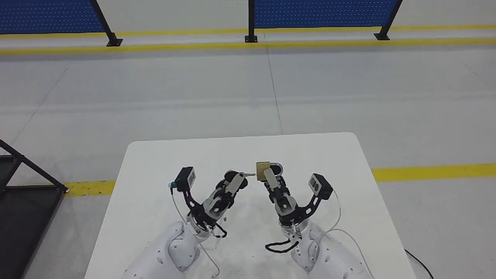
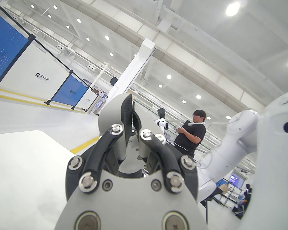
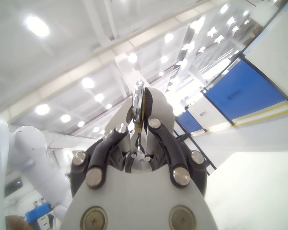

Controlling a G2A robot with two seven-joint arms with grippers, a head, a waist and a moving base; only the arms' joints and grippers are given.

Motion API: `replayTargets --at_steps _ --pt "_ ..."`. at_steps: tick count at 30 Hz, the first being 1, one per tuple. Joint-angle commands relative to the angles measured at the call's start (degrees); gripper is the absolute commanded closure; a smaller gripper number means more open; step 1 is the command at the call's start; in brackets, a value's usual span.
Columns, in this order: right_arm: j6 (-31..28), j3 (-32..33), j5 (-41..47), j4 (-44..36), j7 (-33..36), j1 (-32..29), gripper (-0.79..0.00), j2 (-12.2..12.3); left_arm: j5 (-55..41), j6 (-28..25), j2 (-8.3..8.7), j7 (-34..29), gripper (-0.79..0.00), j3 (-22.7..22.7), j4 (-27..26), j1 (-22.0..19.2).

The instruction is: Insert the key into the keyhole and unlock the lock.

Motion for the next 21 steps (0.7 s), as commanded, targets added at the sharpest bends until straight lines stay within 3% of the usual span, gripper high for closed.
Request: replayTargets --at_steps 1,21 --pt "0.0 0.0 0.0 0.0 0.0 0.0 0.0 0.0 0.0 0.0 0.01 0.2 0.0 0.2 0.2 -0.2" --pt "0.0 0.0 0.0 0.0 0.0 0.0 0.0 0.0 0.8 0.0 -0.4 1.8 0.0 0.9 1.1 -1.2"
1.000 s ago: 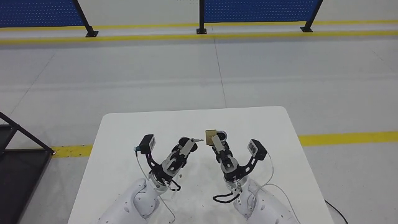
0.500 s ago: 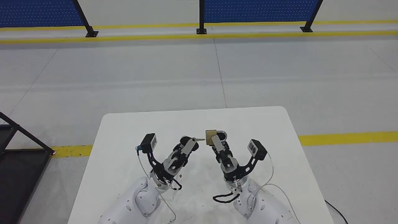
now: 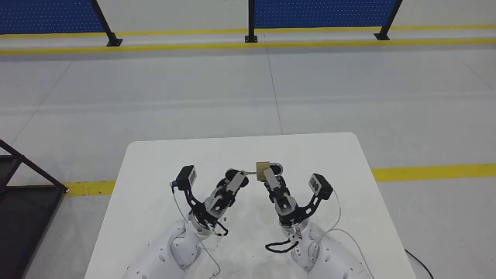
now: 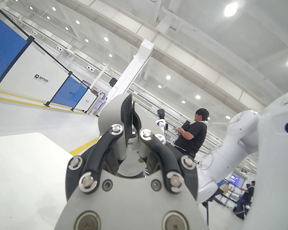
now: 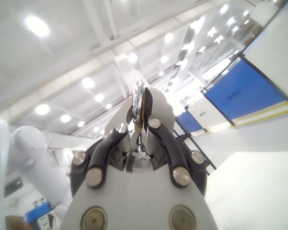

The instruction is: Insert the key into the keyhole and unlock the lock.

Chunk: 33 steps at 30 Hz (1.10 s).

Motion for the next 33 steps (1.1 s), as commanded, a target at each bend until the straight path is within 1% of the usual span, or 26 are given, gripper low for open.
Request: replayTargets --at_steps 1,18,23,33 --pt "0.0 0.0 0.0 0.0 0.0 0.0 0.0 0.0 0.0 0.0 -0.06 0.0 0.0 0.0 0.1 -0.1" --pt "0.0 0.0 0.0 0.0 0.0 0.0 0.0 0.0 1.3 0.0 -0.95 -0.2 0.0 -0.3 1.0 -0.6" --pt "2.7 1.1 1.9 -2.1 2.7 -1.2 0.0 -0.1 2.0 0.0 -1.29 0.5 0.0 -0.5 1.1 -0.5" --pt "4.8 2.3 0.3 -3.7 2.3 -3.1 0.0 -0.9 2.4 0.0 -2.01 1.5 0.0 -0.1 1.6 -0.3"
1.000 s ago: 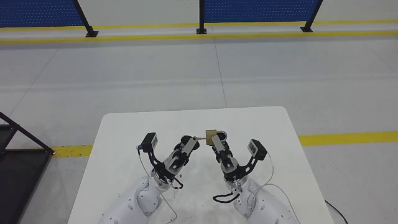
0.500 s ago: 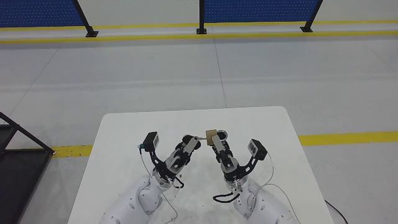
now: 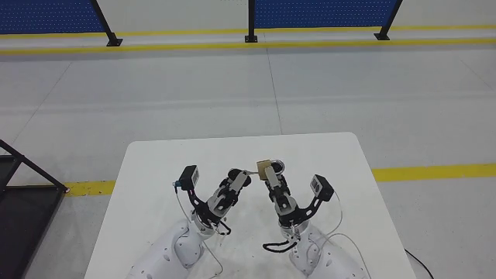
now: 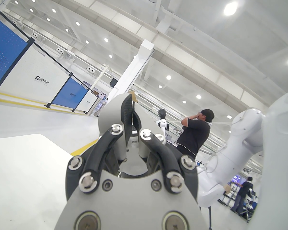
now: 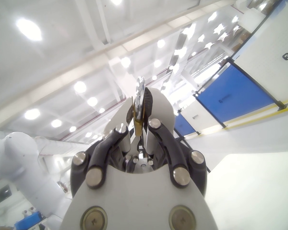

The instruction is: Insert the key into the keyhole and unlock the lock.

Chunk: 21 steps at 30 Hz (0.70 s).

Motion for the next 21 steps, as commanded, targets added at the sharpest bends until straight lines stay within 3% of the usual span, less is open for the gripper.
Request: replayTargets --at_steps 1,9,21 --pt "0.4 0.2 -0.6 -0.1 -0.7 -0.2 0.0 -0.3 -0.2 0.0 -0.2 0.6 0.0 0.1 0.1 0.0" --pt "1.1 0.8 -3.2 0.2 -4.5 -0.8 0.0 -1.3 -0.6 0.0 -0.67 2.6 0.0 0.4 0.3 -0.1" --pt "1.4 1.3 -4.0 0.2 -4.8 -0.8 0.0 -1.4 -0.6 0.0 -0.67 2.6 0.0 0.4 0.3 -0.1"
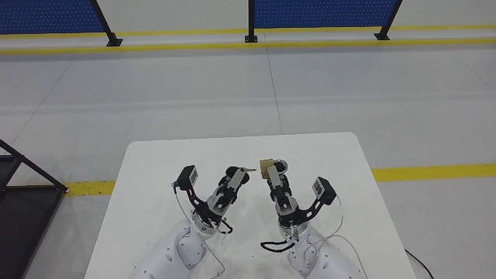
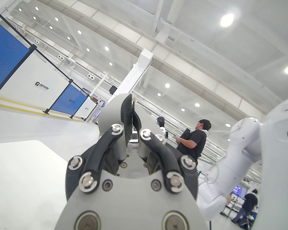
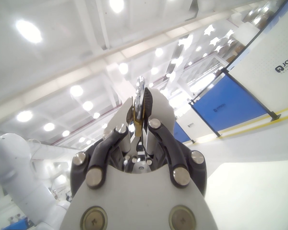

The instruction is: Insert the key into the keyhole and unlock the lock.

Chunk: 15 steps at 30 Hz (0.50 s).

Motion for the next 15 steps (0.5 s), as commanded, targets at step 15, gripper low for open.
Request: replayTargets --at_steps 15 --pt "4.2 0.1 2.9 -2.4 0.7 -1.3 0.0 -1.2 -2.0 0.1 -1.82 3.2 0.0 0.2 -1.2 1.3"
